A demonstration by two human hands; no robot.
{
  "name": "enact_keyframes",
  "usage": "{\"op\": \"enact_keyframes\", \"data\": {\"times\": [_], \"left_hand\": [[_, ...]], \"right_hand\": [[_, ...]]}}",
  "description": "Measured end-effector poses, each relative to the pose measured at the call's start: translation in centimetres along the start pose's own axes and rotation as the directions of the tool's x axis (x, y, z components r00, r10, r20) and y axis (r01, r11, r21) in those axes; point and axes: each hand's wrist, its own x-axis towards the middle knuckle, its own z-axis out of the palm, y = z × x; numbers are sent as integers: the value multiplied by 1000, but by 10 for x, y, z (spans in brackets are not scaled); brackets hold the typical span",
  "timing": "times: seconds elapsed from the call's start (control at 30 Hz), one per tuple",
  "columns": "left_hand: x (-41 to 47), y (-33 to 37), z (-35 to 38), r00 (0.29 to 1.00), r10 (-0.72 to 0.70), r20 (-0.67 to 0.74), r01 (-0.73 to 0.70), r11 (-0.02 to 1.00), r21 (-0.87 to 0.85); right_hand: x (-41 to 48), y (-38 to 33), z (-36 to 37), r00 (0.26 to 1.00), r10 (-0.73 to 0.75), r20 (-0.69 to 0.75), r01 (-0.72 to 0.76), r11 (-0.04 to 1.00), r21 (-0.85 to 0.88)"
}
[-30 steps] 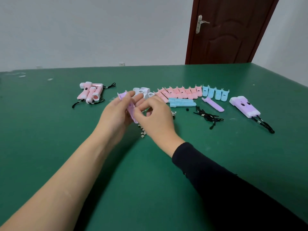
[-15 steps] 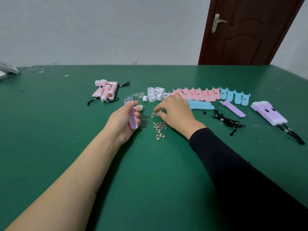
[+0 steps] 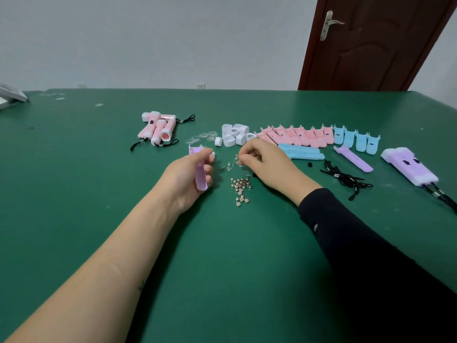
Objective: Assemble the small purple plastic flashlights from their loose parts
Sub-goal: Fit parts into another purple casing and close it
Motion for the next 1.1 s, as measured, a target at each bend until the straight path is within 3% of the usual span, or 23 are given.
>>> {"op": "enact_keyframes", "data": {"times": [0.17,0.33,0.7,0.87,1.1], "left_hand": [[-6,-4,6,999,33,23,-35,993,109],[-15,-7,13,987,18,163,-47,983,178],[-17,-8,13,979,101,175,-149,948,283],[-17,-9,13,961,249,124,-278,842,462],[-16,-12,13,936,316,152,-350,816,460]], "right_hand": [[-8,-6,-13,998,47,31,-56,915,400],[-12,-9,-13,995,39,89,-85,793,603],[-17,-16,-11,989,95,109,-143,739,658],[-16,-22,-12,940,225,257,-339,695,634],[-18,-25,-14,918,215,332,-392,615,685]]}}
